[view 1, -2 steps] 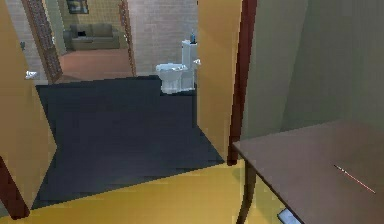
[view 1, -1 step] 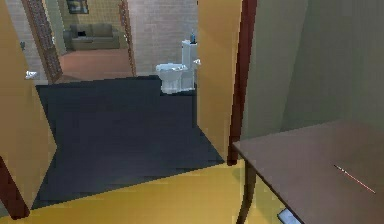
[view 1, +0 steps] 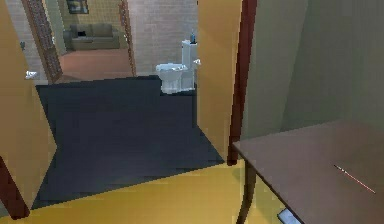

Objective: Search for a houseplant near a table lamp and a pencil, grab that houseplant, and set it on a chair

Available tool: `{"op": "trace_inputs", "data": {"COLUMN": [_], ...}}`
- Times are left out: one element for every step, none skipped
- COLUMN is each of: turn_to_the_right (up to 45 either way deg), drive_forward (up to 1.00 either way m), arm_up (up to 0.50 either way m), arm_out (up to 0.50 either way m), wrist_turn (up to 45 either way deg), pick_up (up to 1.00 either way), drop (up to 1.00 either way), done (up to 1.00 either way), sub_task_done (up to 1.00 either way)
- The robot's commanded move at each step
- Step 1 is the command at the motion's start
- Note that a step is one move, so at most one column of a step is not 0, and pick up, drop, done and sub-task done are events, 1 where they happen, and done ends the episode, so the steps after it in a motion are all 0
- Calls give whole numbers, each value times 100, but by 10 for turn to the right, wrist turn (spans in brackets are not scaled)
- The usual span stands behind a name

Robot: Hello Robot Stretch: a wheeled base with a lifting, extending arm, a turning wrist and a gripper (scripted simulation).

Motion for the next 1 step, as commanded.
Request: {"op": "trace_inputs", "data": {"turn_to_the_right": [0], "drive_forward": [0], "arm_up": [22], "arm_out": [0], "wrist_turn": [0], "pick_up": [0], "drop": [0], "done": [0], "sub_task_done": [0]}}
